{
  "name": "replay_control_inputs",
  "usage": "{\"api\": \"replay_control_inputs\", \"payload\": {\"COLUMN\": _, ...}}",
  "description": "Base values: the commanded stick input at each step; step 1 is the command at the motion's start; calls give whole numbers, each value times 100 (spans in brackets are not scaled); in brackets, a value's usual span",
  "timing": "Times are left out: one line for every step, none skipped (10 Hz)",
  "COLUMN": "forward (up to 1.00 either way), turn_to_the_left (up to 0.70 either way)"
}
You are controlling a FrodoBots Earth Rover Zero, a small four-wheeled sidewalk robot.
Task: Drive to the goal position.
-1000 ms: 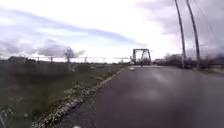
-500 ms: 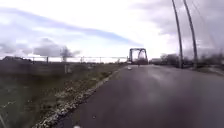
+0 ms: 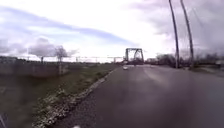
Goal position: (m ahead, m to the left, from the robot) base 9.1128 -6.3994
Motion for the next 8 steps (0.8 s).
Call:
{"api": "replay_control_inputs", "payload": {"forward": 45, "turn_to_the_left": -27}}
{"api": "replay_control_inputs", "payload": {"forward": 45, "turn_to_the_left": -27}}
{"api": "replay_control_inputs", "payload": {"forward": 45, "turn_to_the_left": -27}}
{"api": "replay_control_inputs", "payload": {"forward": 45, "turn_to_the_left": -27}}
{"api": "replay_control_inputs", "payload": {"forward": 45, "turn_to_the_left": -27}}
{"api": "replay_control_inputs", "payload": {"forward": 45, "turn_to_the_left": -13}}
{"api": "replay_control_inputs", "payload": {"forward": 45, "turn_to_the_left": 0}}
{"api": "replay_control_inputs", "payload": {"forward": 45, "turn_to_the_left": 0}}
